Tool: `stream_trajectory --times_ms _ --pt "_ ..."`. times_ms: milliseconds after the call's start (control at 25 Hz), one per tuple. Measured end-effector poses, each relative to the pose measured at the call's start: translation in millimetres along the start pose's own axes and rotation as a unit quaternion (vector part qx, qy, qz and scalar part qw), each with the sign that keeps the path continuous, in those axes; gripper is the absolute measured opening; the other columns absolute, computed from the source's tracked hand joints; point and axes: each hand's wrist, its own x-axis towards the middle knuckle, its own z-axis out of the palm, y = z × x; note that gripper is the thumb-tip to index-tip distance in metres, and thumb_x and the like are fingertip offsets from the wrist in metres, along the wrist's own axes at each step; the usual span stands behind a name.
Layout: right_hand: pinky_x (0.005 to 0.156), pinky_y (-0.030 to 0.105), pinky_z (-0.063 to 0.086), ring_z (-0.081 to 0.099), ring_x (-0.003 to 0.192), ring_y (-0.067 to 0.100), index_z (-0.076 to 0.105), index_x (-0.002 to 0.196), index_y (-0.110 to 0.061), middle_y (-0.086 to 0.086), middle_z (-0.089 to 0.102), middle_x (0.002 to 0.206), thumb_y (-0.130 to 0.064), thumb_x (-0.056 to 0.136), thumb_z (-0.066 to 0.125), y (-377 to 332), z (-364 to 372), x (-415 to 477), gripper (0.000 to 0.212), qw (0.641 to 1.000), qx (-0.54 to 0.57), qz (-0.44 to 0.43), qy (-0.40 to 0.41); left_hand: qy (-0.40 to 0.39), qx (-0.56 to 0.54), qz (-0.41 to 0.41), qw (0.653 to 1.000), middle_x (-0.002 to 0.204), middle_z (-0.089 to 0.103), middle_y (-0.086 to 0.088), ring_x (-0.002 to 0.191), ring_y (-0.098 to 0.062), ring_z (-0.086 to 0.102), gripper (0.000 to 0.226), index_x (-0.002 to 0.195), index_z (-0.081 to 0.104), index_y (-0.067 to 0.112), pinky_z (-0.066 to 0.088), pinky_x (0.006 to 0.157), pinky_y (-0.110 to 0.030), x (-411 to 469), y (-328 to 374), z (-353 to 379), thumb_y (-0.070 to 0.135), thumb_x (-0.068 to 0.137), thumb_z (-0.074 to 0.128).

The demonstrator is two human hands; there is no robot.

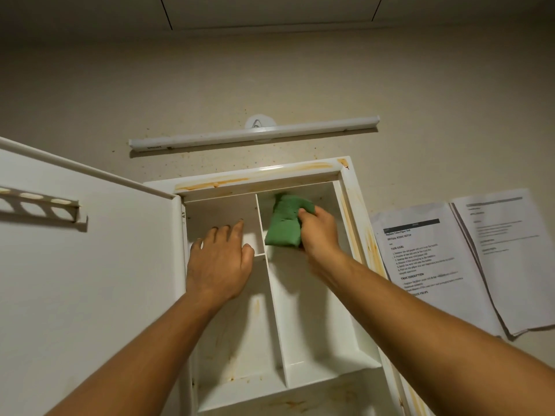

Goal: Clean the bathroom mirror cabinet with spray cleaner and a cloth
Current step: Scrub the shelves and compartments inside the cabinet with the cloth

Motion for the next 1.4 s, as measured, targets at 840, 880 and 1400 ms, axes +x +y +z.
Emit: stream_trajectory --times_ms 840,880,1400 --pt "0.113 0.051 0.043 0.045 0.138 0.043 0.038 0.150 -0.001 0.024 0.040 0.153 -0.012 0.103 0.038 -83 61 5 0.048 0.962 0.203 0.183 0.028 -0.002 -0.007 -0.004 1.000 0.152 0.049 -0.003 0.140 -0.024 0.042 0.072 0.161 0.025 0.024 0.037 0.115 -0.051 -2 0 1 0.046 0.093 0.010" --pt "0.119 0.049 0.035 0.035 0.146 0.039 0.030 0.155 -0.003 0.021 0.031 0.161 -0.015 0.105 0.033 -83 62 2 0.052 0.965 0.192 0.178 0.016 0.000 -0.008 -0.003 1.000 0.152 0.049 -0.003 0.140 -0.024 0.042 0.074 0.160 0.025 0.025 0.037 0.114 -0.050 -1 -1 2 0.047 0.092 0.007" --pt "0.102 0.039 0.045 0.044 0.141 0.031 0.039 0.151 -0.006 0.011 0.042 0.155 -0.012 0.105 0.038 -86 53 9 0.046 0.968 0.156 0.179 0.077 0.009 -0.024 0.001 1.000 0.149 0.052 -0.004 0.137 -0.025 0.044 0.076 0.161 0.026 0.023 0.039 0.111 -0.050 -2 1 1 0.046 0.091 0.005"
